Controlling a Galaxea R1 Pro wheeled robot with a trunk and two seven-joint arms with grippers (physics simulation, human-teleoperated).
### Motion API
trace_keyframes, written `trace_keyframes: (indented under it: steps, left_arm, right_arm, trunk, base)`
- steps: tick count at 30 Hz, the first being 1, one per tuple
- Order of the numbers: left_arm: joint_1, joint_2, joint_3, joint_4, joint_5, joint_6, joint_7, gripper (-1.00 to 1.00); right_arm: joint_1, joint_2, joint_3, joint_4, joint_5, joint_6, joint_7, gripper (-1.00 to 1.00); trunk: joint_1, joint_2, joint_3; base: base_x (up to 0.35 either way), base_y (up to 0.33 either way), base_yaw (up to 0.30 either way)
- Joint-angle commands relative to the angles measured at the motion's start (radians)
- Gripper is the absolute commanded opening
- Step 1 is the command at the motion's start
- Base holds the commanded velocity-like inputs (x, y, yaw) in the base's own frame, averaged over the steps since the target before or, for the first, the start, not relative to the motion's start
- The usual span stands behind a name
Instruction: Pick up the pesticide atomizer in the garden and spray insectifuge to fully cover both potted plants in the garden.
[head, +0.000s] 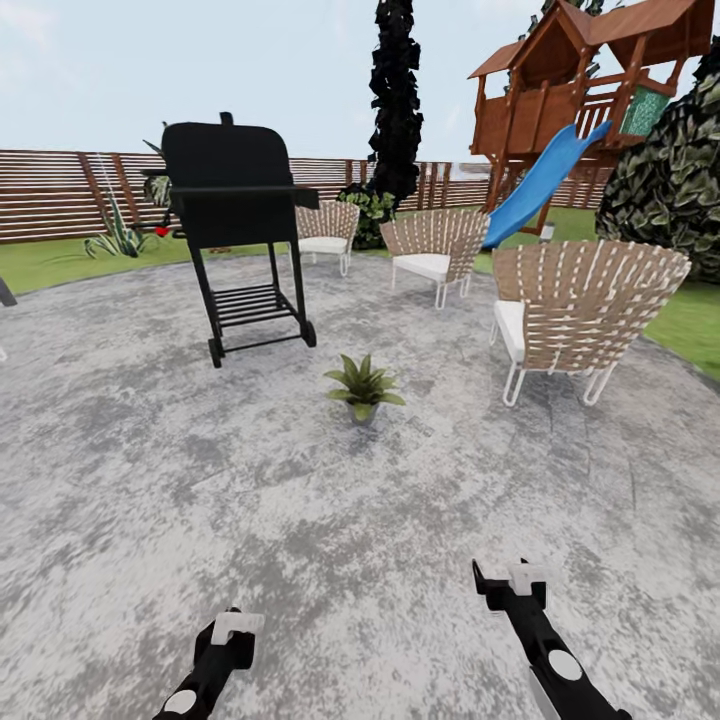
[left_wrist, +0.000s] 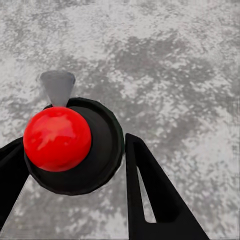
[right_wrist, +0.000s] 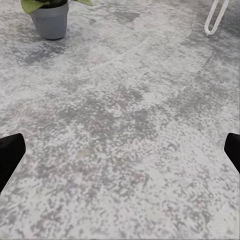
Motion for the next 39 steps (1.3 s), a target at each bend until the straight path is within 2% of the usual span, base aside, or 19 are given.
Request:
trace_keyframes:
  steps: [1, 16, 24, 39]
  left_arm:
    - [-0.001, 0.000, 0.001, 0.001, -0.005, -0.003, 0.000, -1.00]
    - [-0.001, -0.001, 0.000, 0.001, -0.005, -0.002, 0.000, -1.00]
    - [-0.001, -0.001, 0.000, 0.002, -0.006, -0.001, 0.000, -1.00]
    - [-0.001, -0.001, 0.000, 0.002, -0.006, -0.003, 0.000, -1.00]
  right_arm:
    - [0.000, 0.000, 0.001, 0.000, 0.000, -0.003, 0.000, 1.00]
    - [0.000, 0.002, 0.002, 0.000, 0.000, -0.003, -0.001, 1.00]
    - [0.000, 0.018, -0.001, -0.001, 0.001, -0.003, -0.006, 1.00]
    - [0.000, 0.016, -0.001, 0.002, 0.003, -0.005, -0.004, 1.00]
  trunk:
    - [0.000, 0.000, -0.001]
    - [0.000, 0.000, -0.001]
    - [0.000, 0.000, -0.001]
    - [0.000, 0.000, -0.001]
  base:
    - [0.321, 0.000, -0.003]
    - [0.334, 0.000, 0.000]
    - [0.338, 0.000, 0.000]
    - [0.332, -0.040, 0.000]
